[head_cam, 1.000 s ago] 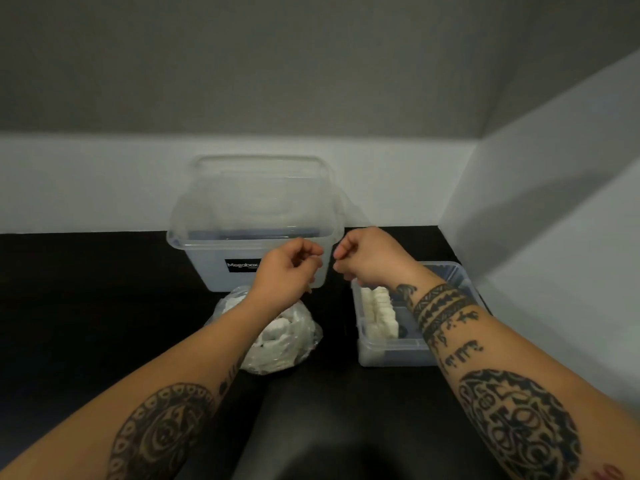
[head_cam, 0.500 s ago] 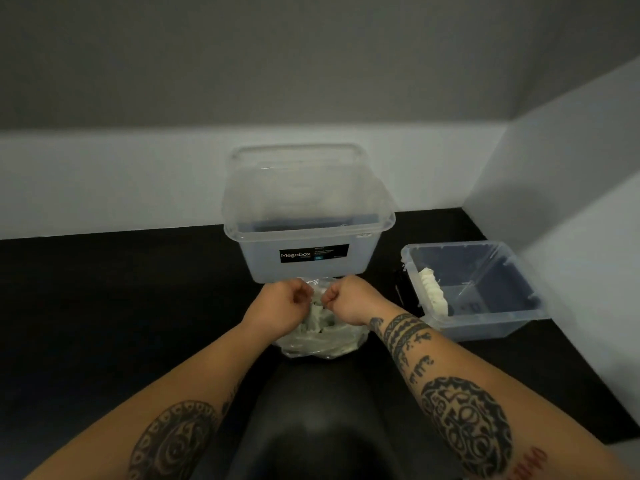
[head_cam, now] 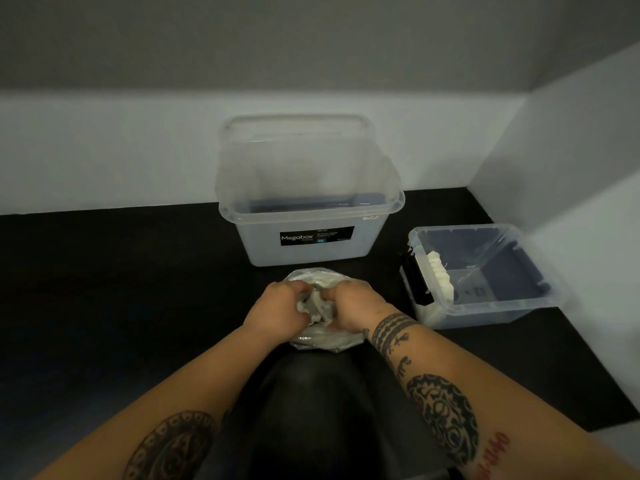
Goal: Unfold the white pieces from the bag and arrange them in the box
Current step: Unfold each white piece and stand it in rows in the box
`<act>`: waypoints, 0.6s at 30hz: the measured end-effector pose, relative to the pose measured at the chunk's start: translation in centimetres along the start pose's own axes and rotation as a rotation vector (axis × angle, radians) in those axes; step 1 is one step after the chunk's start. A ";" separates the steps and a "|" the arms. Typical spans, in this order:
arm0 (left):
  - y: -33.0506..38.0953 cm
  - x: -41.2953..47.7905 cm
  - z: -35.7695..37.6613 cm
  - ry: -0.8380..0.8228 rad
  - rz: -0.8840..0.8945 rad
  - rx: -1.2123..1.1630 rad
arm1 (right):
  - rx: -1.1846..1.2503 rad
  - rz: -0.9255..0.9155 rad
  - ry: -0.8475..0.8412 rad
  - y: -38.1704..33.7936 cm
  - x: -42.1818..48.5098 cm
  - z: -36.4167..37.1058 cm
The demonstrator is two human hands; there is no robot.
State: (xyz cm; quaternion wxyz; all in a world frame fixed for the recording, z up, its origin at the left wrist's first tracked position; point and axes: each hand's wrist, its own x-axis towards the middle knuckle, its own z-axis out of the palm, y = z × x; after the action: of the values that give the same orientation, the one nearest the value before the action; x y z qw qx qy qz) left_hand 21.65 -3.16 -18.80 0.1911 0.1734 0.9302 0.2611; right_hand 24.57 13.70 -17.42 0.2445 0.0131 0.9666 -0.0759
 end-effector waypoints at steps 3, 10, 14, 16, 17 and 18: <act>0.0 0.0 0.0 0.017 0.001 -0.047 | 0.045 -0.045 0.035 0.1 -0.1 -0.2; 1.3 -0.2 -1.8 0.109 -0.074 -0.579 | 0.625 0.046 0.314 0.5 -1.7 -1.5; 3.0 -0.4 -2.5 -0.104 -0.184 -1.268 | 1.110 0.048 0.315 -0.6 -2.8 -3.7; 3.5 -0.5 -2.6 -0.248 -0.220 -1.519 | 1.082 0.015 0.215 -1.5 -3.3 -4.6; 3.6 -0.5 -2.5 -0.279 -0.233 -1.576 | 1.064 0.003 0.182 -1.9 -3.3 -4.9; 3.6 -0.5 -2.5 -0.288 -0.250 -1.610 | 1.049 0.003 0.181 -2.0 -3.2 -5.1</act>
State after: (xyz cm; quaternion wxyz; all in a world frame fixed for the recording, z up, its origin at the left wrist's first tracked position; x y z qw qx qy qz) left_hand 21.77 -1.57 -14.69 0.4017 -0.0894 0.4373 0.7997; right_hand 24.88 12.54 -11.14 0.1210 0.1414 0.8159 -0.5474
